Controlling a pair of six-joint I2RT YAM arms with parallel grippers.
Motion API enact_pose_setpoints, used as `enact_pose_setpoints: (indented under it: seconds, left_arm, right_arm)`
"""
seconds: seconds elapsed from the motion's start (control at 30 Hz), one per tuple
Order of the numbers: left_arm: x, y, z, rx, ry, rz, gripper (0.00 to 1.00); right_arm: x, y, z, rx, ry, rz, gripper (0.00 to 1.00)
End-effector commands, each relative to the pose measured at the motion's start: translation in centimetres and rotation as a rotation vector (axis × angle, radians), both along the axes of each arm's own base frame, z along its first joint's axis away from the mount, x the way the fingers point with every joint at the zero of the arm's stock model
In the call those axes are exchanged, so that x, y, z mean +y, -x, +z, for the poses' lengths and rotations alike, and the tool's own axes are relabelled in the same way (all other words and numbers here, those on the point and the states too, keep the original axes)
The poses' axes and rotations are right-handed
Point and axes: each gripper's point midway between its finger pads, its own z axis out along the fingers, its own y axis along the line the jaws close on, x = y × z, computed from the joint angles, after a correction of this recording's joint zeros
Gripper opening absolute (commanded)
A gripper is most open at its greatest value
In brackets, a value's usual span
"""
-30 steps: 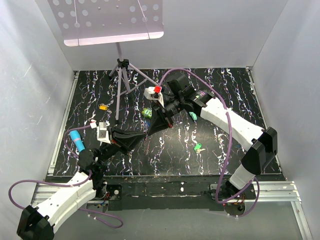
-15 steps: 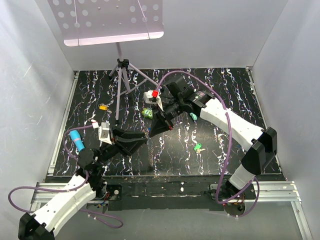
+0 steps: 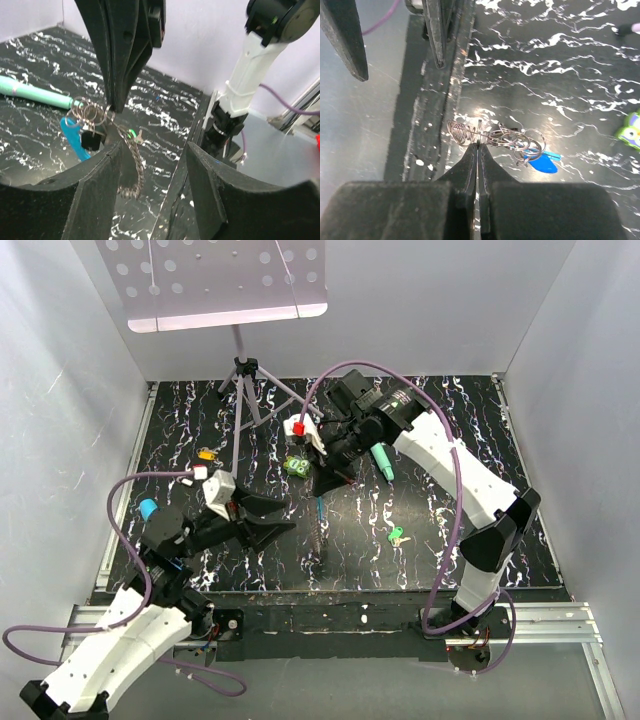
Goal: Put the keys on the keyring
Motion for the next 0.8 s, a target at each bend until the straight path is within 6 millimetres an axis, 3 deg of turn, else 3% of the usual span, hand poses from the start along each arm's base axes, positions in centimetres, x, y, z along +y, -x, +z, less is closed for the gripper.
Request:
enact_pose_setpoints:
  seconds: [0.0,0.37,0.77]
  left_arm:
    - [-0.6,-0.3,-3.6,0.026,-0.174,-0.050,0.51]
    - [-2.6,-3.3,-2.7,-0.160,-0.186,-0.064,0.45]
    - [-3.9,-4.4,-3.0,-0.183,-0.150,-0.087,0.38]
  right_arm:
    - [-4.2,2.0,-1.4,0.001,0.203,0.044,0.01]
    - [-4.5,2.0,-1.8,-0.003,0.227,0.070,0.01]
    - [-3.8,2.4,-1.5,0.025,0.197,0.087,0.01]
